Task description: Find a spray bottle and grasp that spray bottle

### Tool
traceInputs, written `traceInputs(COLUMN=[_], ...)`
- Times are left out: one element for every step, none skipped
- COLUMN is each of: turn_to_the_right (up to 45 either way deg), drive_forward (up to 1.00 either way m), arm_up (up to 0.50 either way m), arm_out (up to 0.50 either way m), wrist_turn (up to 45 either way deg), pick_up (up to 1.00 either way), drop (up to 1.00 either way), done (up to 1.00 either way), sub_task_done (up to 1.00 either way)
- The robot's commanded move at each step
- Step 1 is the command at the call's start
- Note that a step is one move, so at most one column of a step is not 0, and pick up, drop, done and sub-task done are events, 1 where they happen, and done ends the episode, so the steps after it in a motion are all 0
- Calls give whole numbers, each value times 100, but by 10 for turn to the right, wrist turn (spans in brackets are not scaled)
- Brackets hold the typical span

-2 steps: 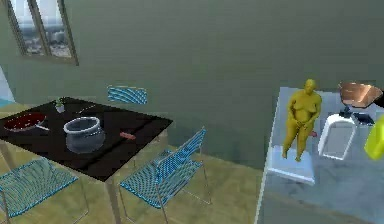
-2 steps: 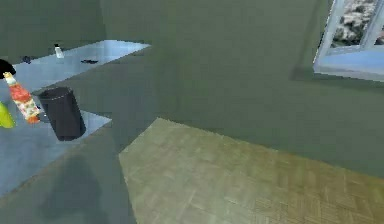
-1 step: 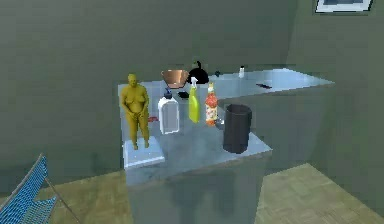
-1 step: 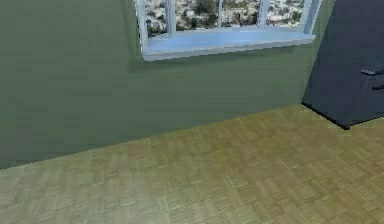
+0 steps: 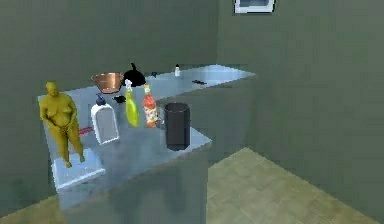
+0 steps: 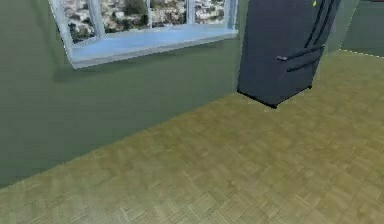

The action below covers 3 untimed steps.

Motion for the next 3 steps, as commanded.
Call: traceInputs(turn_to_the_right=[0, -450, -450], drive_forward=[45, 0, 0], arm_up=[0, 0, 0], arm_out=[0, 0, 0], wrist_turn=[0, 0, 0], pick_up=[0, 0, 0], drop=[0, 0, 0], done=[0, 0, 0], sub_task_done=[0, 0, 0])
